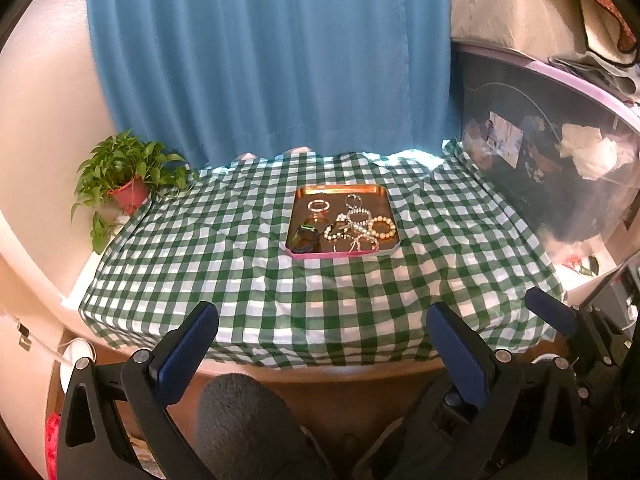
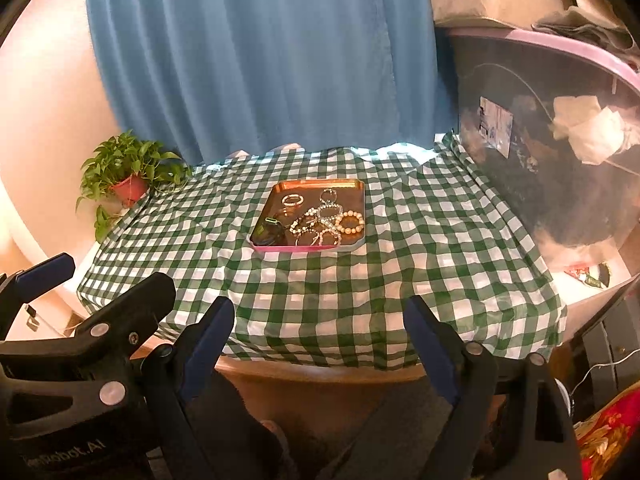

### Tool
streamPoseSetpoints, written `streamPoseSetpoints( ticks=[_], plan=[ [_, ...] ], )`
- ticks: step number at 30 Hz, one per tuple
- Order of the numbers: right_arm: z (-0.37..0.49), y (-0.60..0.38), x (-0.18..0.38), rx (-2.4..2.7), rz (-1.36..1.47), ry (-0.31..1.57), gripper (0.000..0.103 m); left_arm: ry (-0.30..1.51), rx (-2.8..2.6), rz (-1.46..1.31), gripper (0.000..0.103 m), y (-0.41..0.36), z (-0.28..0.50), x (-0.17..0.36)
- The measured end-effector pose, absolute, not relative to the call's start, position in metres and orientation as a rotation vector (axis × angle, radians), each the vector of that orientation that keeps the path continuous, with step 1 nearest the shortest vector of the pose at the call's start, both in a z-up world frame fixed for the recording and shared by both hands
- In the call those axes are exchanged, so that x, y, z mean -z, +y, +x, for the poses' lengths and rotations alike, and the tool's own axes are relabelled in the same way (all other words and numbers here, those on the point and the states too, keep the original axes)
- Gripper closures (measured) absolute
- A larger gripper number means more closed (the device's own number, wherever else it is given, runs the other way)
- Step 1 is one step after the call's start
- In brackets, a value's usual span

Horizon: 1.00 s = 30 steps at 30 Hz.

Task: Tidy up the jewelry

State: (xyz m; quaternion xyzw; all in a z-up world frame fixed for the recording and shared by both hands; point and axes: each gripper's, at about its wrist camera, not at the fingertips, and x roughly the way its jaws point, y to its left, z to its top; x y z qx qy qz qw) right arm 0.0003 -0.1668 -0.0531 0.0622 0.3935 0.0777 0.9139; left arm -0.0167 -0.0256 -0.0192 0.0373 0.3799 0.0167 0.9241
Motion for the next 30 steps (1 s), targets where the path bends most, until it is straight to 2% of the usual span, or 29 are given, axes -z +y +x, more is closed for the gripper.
streamPoseSetpoints(
  ticks=[30],
  plan=[
    [0.006, -0.164, 0.068, -0.172, 0.148, 0.847, 0.019, 0.814, -0.036, 0.089, 0.000, -0.017, -0.012, 0.030]
  ],
)
